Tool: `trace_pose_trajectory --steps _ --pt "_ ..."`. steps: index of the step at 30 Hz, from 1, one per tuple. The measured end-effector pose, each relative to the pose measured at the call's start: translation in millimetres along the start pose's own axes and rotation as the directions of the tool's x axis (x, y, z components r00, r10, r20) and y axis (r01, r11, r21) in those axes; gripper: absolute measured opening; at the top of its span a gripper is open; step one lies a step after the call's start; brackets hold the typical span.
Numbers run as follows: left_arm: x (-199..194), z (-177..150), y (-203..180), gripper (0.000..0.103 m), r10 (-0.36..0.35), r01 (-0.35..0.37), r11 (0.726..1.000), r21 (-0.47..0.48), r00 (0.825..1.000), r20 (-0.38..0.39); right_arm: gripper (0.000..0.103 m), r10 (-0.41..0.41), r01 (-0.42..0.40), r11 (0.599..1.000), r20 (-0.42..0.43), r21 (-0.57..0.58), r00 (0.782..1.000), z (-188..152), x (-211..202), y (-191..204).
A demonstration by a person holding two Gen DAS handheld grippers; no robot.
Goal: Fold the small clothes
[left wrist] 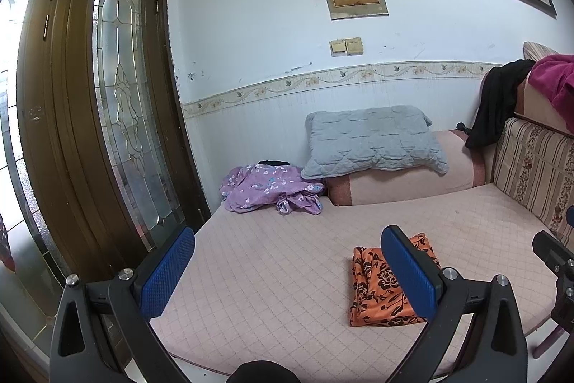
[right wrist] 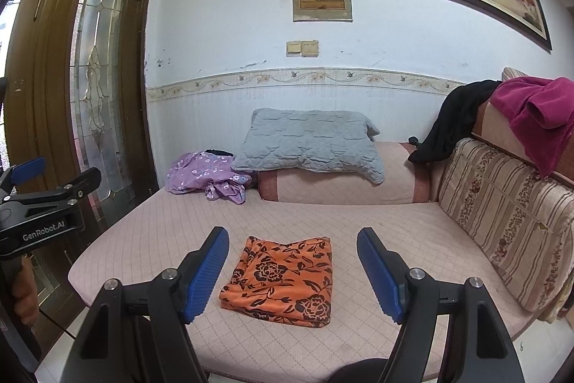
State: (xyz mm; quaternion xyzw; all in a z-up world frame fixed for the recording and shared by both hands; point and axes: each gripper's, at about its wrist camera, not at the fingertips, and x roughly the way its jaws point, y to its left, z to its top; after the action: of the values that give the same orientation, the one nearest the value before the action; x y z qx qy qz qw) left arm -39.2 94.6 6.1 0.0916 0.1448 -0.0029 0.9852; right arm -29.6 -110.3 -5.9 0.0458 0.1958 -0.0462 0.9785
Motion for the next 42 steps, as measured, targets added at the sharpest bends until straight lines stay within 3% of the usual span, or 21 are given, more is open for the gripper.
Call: trace_pose_trajectory --steps 23,42 --pt "35 3 -8 0.103 0.010 -0.010 1.000 0.010 0.999 -0.048 0.077 0.020 -0.019 1.000 -0.052 0.012 0.998 2 39 -2" --pt "84 0 -19 0.103 0.018 -0.017 1.000 0.015 0.993 -0.113 0.077 0.056 -0.053 0.998 -0.111 0.027 0.992 3 94 -4"
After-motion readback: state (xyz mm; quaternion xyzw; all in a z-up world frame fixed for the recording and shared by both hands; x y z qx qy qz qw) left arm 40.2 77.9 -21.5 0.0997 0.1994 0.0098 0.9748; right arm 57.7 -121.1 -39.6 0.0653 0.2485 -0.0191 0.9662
